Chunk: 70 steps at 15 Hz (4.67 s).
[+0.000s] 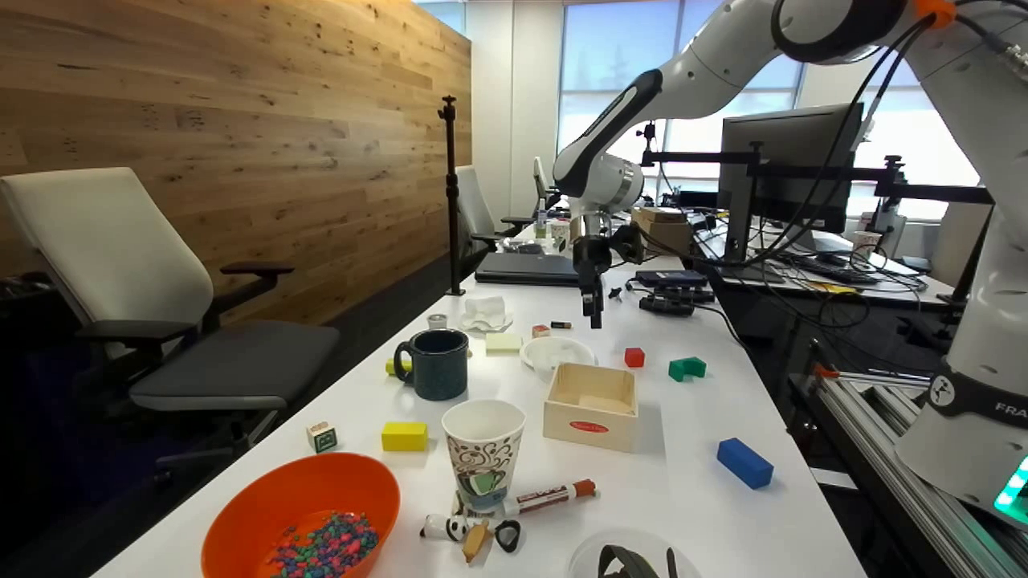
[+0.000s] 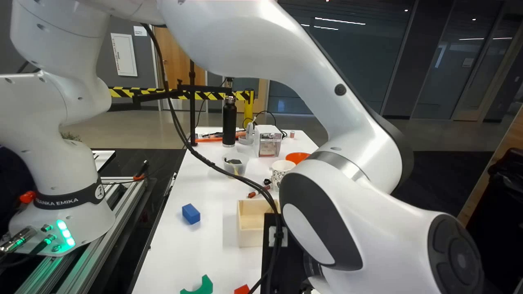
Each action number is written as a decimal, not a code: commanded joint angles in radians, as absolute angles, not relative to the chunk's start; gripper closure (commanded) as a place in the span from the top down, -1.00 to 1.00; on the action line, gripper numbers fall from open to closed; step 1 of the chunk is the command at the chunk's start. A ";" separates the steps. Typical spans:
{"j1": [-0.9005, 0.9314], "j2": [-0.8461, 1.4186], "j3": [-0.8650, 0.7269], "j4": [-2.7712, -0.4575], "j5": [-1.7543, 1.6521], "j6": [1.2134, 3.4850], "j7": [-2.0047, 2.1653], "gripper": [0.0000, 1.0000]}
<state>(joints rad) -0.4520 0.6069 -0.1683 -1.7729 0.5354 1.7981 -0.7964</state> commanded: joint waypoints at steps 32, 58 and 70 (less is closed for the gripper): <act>-0.416 0.712 -0.066 -1.638 0.385 1.902 -0.615 1.00; -0.435 0.677 -0.036 -1.626 0.407 1.881 -0.631 -0.97; -0.396 0.500 -0.046 -1.807 0.417 2.174 -0.631 -0.97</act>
